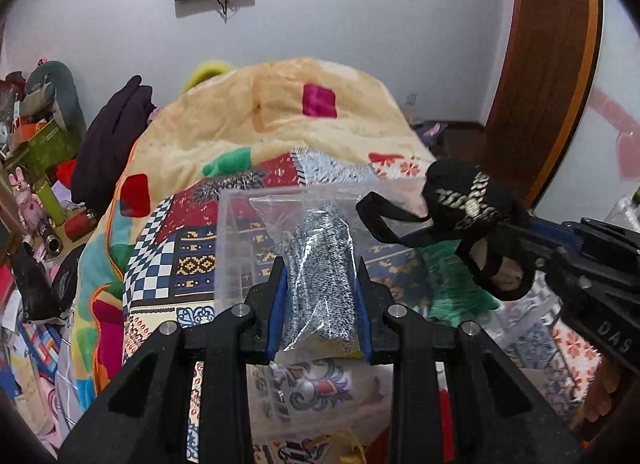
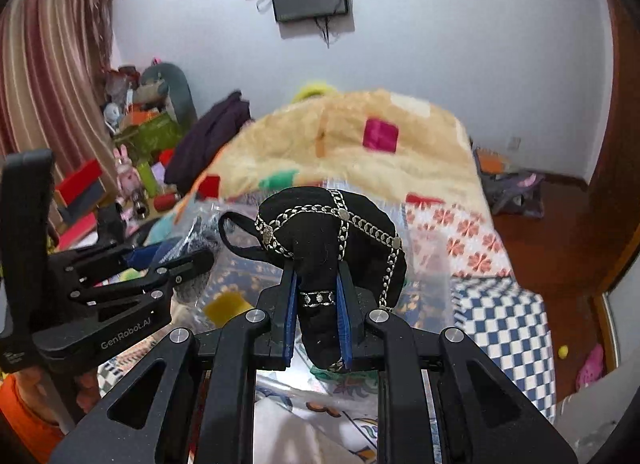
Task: Organize soft objects
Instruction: 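Carry the packet and black bag into the clear box and release both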
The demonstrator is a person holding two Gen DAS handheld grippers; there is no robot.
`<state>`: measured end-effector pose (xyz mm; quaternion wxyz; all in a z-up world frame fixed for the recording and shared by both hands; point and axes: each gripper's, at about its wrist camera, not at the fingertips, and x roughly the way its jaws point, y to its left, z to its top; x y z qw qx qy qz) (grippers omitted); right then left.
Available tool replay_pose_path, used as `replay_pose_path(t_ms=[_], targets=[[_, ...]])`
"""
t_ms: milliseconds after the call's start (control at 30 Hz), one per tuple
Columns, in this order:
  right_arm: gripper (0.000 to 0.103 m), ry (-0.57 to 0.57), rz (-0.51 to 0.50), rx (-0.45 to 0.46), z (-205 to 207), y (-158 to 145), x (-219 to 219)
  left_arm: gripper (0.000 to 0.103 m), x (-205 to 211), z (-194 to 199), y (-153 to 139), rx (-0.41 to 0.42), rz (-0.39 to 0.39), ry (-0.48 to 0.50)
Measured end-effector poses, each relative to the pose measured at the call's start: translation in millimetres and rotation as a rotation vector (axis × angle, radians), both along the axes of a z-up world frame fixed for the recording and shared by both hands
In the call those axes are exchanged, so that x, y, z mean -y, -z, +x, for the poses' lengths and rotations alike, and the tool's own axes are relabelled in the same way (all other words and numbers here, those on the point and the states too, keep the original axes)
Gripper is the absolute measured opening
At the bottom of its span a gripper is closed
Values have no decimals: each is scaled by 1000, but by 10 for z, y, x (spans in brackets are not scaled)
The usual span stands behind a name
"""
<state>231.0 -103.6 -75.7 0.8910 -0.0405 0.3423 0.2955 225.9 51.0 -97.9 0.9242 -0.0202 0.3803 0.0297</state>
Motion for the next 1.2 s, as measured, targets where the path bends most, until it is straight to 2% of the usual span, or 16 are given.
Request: replay_pose_path(t_ms=[200,300,367,467,600,767,1000,1200], targets=[[17,-18,-19,-83,91,176,-53,32,59,99,163,-40,26,11],[24,-33,-19,-104,81,177,-52,40,56,82,172,-42,13,6],[35,-41,-13,-108,58,165,-40,47,48,58,149,-41,-13,10],[46,-40,-6,-82,-21,98,30,51,49,-9,71,-20,-22,13],[50,-34,11,-38,-141,-41,123,58,47,-162,-72,16,-34,18],[62,-6,42,44,-364,-270,313,64,82,-467,-277,70,-46,34],[64,7,39,96,-660,-355,479,69,231,-857,-338,98,-48,81],[64,-12,16,56,-845,-136,506,70,340,-1055,-90,67,-35,100]])
